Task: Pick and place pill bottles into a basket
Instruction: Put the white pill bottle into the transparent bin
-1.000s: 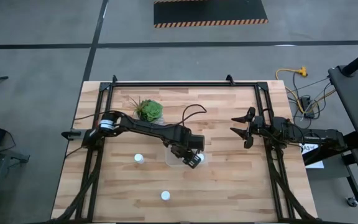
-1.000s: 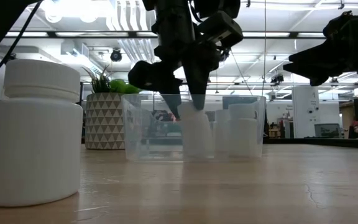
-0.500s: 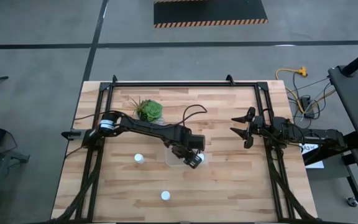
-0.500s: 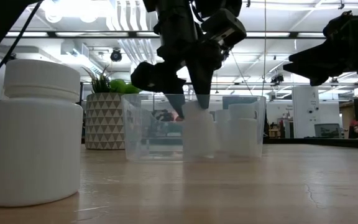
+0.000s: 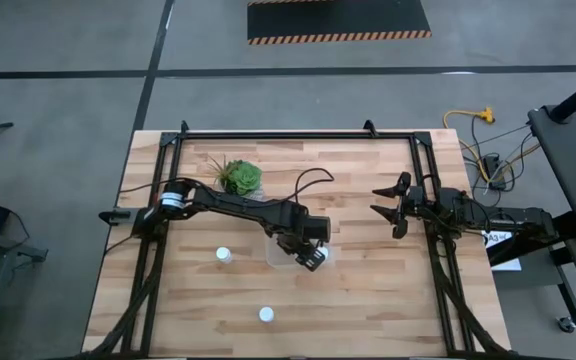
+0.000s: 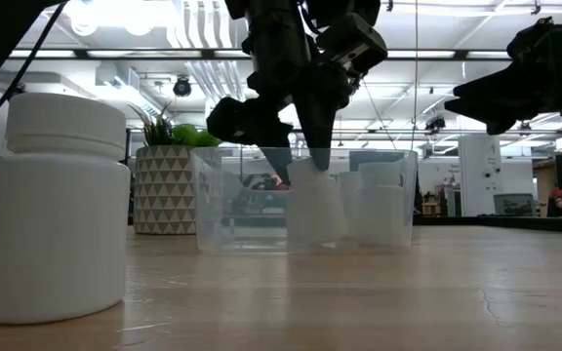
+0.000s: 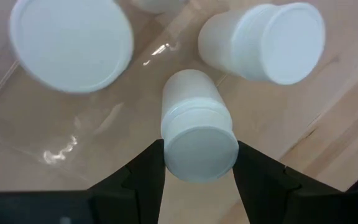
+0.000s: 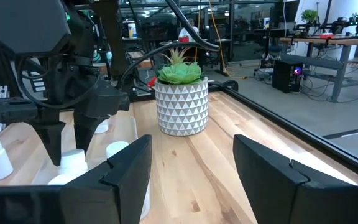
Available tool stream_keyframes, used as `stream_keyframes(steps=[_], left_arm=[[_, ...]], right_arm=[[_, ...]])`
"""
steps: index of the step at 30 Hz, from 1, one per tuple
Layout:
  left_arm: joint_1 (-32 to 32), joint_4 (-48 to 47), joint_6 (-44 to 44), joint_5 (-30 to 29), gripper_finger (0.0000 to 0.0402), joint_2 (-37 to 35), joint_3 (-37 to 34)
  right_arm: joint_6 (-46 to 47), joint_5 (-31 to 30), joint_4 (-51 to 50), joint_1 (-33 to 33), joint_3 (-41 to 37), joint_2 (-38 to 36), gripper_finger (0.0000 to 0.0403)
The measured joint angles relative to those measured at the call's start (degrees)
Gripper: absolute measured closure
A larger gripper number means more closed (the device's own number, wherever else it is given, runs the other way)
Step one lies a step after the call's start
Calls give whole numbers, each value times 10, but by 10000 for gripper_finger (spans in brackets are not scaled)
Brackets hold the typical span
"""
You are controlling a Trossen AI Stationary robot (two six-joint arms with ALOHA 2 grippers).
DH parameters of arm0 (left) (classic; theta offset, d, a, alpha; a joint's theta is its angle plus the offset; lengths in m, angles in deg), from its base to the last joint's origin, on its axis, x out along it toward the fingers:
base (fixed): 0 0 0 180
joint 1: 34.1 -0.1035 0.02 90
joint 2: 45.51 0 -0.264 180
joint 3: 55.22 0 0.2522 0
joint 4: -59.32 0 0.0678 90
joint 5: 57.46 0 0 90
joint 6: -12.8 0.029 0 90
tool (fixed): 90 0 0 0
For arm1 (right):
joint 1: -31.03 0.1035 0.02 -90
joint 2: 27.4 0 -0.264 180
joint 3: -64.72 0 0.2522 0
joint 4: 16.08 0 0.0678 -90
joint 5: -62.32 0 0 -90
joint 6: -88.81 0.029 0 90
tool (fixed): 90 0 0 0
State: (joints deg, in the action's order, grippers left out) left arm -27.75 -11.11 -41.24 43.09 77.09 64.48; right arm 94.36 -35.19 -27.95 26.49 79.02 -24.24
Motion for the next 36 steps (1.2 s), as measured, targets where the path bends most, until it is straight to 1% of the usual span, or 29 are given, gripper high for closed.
stream_keyframes(steps=[12,16,27,36], left_arm=[[0,-31,17,7,242,0,3],[0,-18,43,26,242,0,3],[0,-17,50,26,242,0,3],[0,5,50,26,242,0,2]], right_arm=[[0,0,0,0,0,0,188],[0,0,0,0,0,0,188],[0,0,0,0,0,0,188],[0,0,0,0,0,0,188]])
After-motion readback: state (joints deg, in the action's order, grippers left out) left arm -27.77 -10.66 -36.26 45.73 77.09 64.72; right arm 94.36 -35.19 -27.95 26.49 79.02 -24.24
